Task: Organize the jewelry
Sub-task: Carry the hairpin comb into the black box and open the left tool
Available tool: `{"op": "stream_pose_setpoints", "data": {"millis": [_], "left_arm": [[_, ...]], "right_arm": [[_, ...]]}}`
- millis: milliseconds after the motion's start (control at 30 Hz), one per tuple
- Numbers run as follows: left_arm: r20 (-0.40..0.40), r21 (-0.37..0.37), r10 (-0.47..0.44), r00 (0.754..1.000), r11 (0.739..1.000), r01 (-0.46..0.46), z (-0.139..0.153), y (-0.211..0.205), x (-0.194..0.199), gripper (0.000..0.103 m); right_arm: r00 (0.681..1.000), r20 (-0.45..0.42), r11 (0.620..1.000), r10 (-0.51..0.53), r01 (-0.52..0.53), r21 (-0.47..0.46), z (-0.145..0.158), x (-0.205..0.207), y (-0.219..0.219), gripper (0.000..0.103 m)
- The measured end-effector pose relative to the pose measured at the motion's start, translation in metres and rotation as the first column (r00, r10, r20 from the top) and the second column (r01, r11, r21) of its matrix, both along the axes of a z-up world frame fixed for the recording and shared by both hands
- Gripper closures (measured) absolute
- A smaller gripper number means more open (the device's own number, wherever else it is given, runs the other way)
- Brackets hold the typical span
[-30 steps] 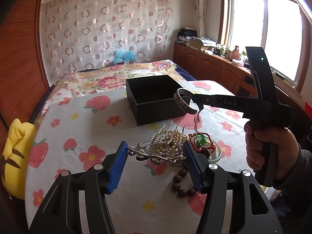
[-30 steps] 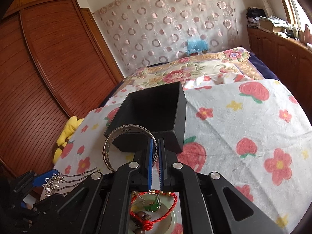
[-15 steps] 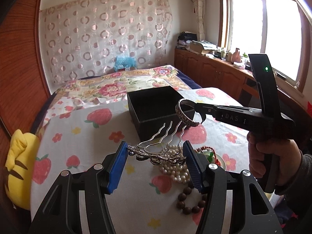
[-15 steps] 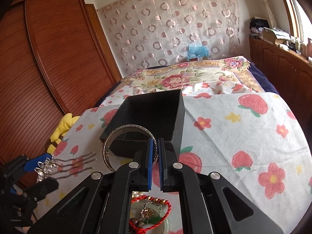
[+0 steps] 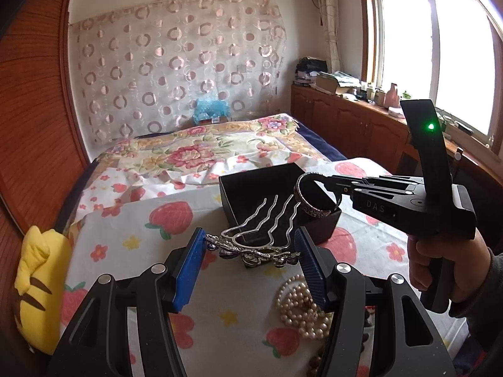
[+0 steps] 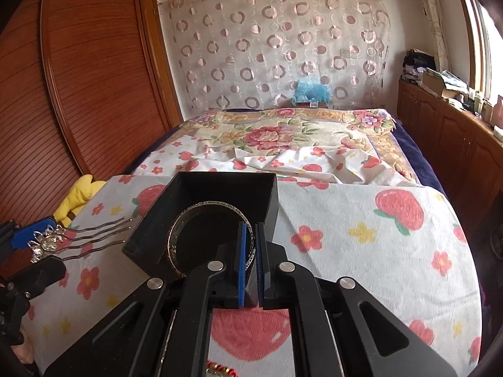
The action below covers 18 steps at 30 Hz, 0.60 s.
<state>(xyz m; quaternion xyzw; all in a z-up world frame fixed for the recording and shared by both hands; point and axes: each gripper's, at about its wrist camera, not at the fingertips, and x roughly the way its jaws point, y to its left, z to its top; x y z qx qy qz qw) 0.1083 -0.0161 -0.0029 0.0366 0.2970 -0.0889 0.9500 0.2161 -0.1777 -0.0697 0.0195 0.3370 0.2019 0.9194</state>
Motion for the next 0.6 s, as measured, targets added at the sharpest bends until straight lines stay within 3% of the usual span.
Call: {"op": "stream_pose_setpoints", "data": {"millis": [233, 300, 600], "left_arm": [[0.003, 0.006, 0.016, 1.0, 1.0, -0.016, 0.0, 0.0, 0.028, 0.047], [0.002, 0.008, 0.017, 1.0, 1.0, -0.017, -0.001, -0.001, 0.031, 0.047], [-0.02, 0.036, 0.026, 0.999, 0.999, -0.026, -0.012, -0.006, 0.063, 0.047]], "right_arm": [[0.999, -0.02, 0.999, 0.034, -0.033, 0.012, -0.002, 0.02, 0.0, 0.089], [0.999, -0.017, 0.999, 0.033, -0.033, 0.011, -0.001, 0.022, -0.003, 0.077], [0.999, 0.017, 0.999, 0.04, -0.04, 0.014, 0.007, 0.01, -0.025, 0.076]]}}
